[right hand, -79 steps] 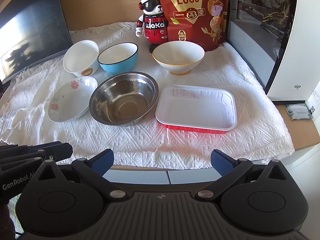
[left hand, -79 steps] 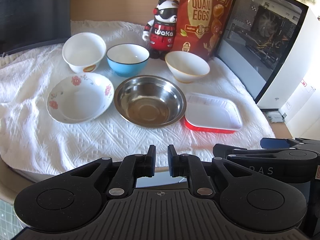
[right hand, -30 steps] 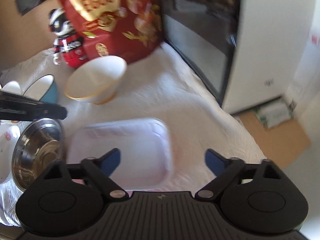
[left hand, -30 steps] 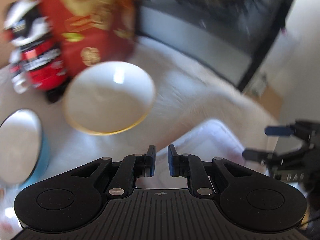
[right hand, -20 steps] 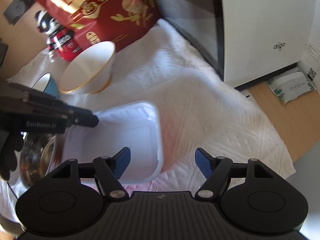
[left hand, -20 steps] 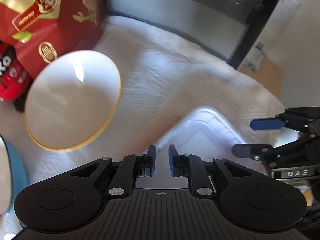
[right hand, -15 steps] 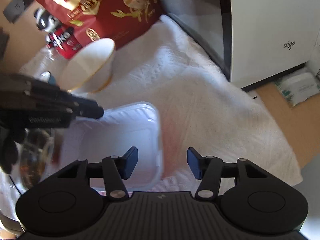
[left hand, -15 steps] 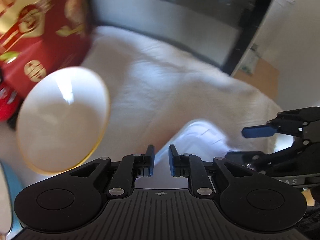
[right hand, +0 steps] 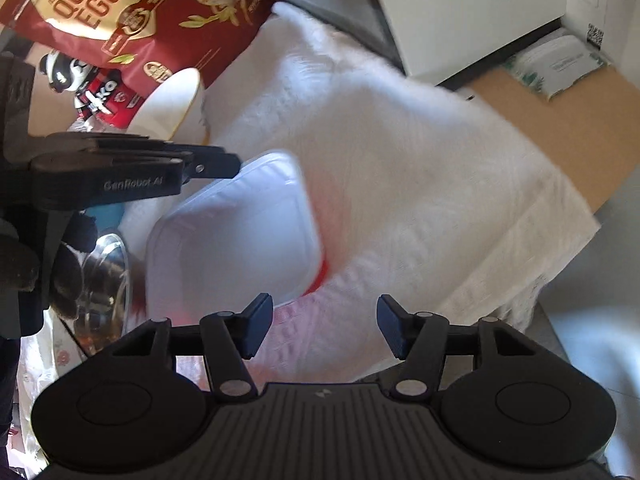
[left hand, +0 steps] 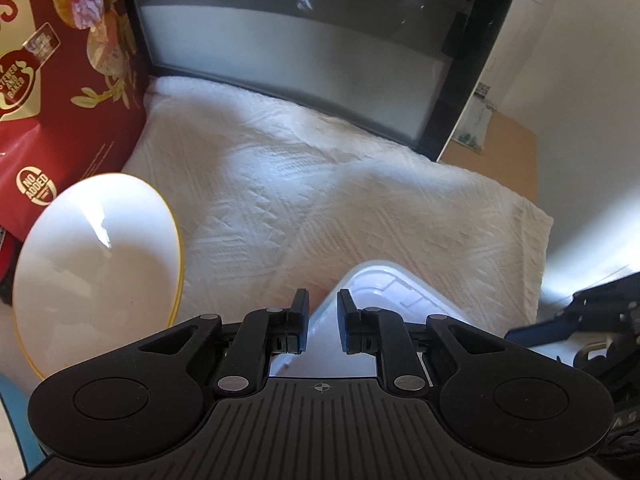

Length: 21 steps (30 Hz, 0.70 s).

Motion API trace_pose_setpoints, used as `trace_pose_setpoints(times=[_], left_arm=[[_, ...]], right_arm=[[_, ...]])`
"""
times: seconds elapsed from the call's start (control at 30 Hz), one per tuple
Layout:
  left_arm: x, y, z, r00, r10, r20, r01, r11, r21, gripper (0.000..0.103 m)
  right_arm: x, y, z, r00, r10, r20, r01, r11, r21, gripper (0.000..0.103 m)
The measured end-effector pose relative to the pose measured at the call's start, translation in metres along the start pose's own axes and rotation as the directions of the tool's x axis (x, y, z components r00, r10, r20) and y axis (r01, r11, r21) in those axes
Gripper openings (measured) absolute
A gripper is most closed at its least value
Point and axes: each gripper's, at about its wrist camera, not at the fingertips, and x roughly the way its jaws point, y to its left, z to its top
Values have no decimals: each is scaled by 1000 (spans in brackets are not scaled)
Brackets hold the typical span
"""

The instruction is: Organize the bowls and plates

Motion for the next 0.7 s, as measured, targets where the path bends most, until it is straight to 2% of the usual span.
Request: trace_pose_setpoints(times=[0.17,0.23,0.33,0.5,0.6,0.7], left_arm=[[5,4,-1,999,22,-33,-22,1000,-5,18],[10,9,-1,999,6,-43,-8,999,-42,23],[13,19,-1,999,-30,-46,24,992,-125,24],[14,23,8,998,-55,-1,54,978,-202,23],[20,18,18,997,-80,23,83,973,-216,23],[20,19,22,992,-115,46,123,956,-265,23]], right_arm=[[21,8,-4,995,94,-41,-90,992,86,58],[28,14,-4,993,107,-40,-103,991,88,58],[33,22,-1,994,109,-19,-107,991,75,58],[25,17,11,997,65,35,-67,997,49,58],[20,5,19,998,12,64,-14,999,35,58],[16,-5,28,996,-43,84,42,999,19,59]])
